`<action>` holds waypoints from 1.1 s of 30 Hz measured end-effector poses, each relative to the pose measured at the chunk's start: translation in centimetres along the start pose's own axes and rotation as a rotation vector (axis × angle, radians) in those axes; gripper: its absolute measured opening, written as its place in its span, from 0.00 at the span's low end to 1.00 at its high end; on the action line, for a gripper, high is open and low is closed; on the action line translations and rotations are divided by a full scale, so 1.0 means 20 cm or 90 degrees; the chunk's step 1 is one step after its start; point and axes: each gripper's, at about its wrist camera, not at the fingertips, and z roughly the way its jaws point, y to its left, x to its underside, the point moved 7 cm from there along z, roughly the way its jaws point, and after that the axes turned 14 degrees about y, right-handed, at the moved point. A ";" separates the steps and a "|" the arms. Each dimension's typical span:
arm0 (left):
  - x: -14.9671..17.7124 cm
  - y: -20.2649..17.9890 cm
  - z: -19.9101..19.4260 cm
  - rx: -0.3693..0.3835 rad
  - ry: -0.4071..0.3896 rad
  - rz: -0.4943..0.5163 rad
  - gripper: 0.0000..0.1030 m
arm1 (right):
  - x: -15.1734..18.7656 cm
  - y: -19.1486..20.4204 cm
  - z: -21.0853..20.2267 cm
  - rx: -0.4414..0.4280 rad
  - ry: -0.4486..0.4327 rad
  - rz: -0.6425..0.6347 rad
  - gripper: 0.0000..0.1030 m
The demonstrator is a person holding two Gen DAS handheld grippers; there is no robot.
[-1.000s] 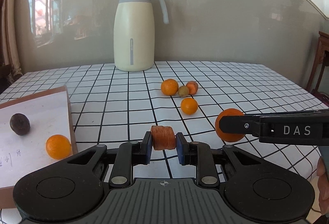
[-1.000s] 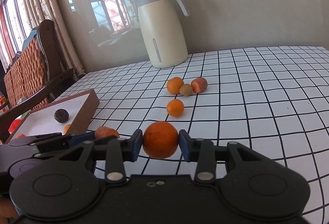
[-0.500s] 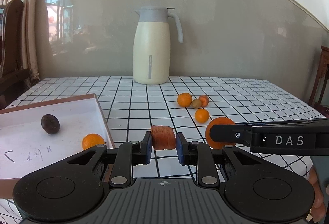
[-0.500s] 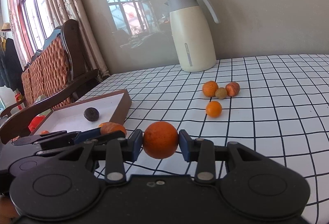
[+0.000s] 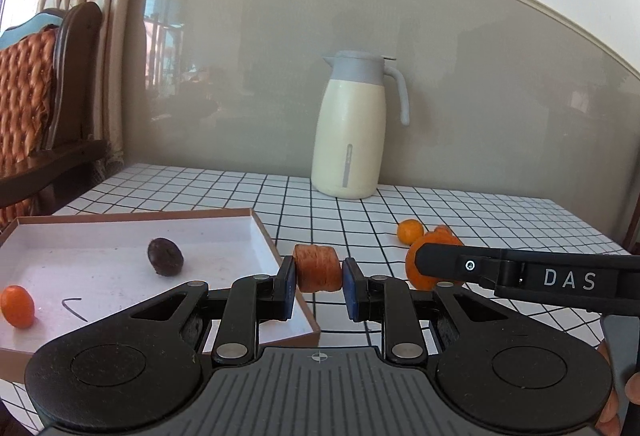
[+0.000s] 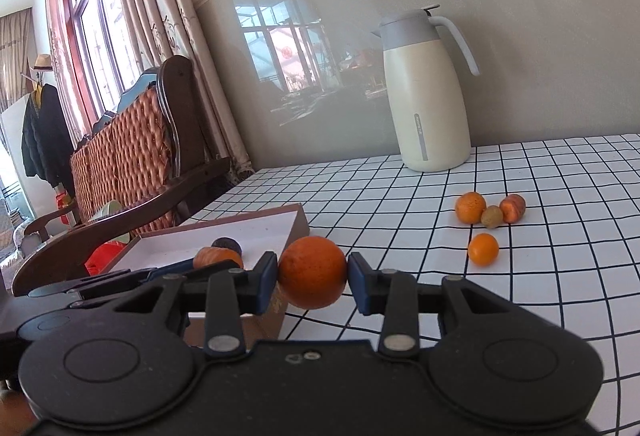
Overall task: Organize fruits
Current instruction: 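Carry the cylindrical piece with the left gripper while the right carries the large orange to the tray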
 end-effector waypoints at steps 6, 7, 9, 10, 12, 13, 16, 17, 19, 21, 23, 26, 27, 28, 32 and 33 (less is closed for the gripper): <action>0.00 0.16 -0.03 -0.033 -0.013 -0.040 0.24 | -0.04 0.09 0.05 -0.018 -0.017 -0.011 0.29; 0.00 0.18 -0.04 -0.039 -0.016 -0.047 0.24 | -0.04 0.11 0.06 -0.020 -0.020 -0.013 0.29; 0.00 0.23 -0.04 -0.048 -0.020 -0.057 0.24 | -0.05 0.13 0.07 -0.025 -0.025 -0.016 0.29; 0.00 0.25 -0.05 -0.053 -0.023 -0.064 0.24 | -0.05 0.15 0.08 -0.027 -0.028 -0.018 0.29; 0.00 0.29 -0.06 -0.062 -0.025 -0.073 0.24 | -0.06 0.19 0.11 -0.027 -0.032 -0.027 0.29; 0.00 0.31 -0.06 -0.067 -0.027 -0.077 0.24 | -0.06 0.20 0.12 -0.029 -0.033 -0.031 0.29; 0.01 0.37 -0.08 -0.081 -0.031 -0.089 0.24 | -0.06 0.25 0.14 -0.035 -0.035 -0.040 0.29; 0.01 0.38 -0.08 -0.086 -0.031 -0.092 0.24 | -0.06 0.26 0.15 -0.036 -0.036 -0.044 0.29; 0.03 0.42 -0.08 -0.096 -0.031 -0.101 0.24 | -0.06 0.28 0.16 -0.038 -0.037 -0.049 0.29; 0.03 0.46 -0.09 -0.107 -0.033 -0.106 0.24 | -0.07 0.30 0.17 -0.040 -0.039 -0.051 0.29; 0.03 0.49 -0.09 -0.116 -0.035 -0.113 0.24 | -0.07 0.32 0.18 -0.042 -0.041 -0.054 0.29; 0.04 0.54 -0.09 -0.129 -0.036 -0.121 0.24 | -0.07 0.34 0.20 -0.045 -0.041 -0.055 0.29; 0.04 0.55 -0.09 -0.132 -0.035 -0.124 0.24 | -0.07 0.35 0.20 -0.046 -0.039 -0.055 0.29; 0.05 0.57 -0.09 -0.135 -0.034 -0.128 0.24 | -0.07 0.36 0.22 -0.047 -0.037 -0.056 0.29; 0.05 0.62 -0.08 -0.151 -0.036 -0.141 0.24 | -0.07 0.39 0.24 -0.045 -0.036 -0.059 0.29; 0.05 0.63 -0.08 -0.153 -0.036 -0.143 0.24 | -0.07 0.39 0.24 -0.045 -0.037 -0.060 0.29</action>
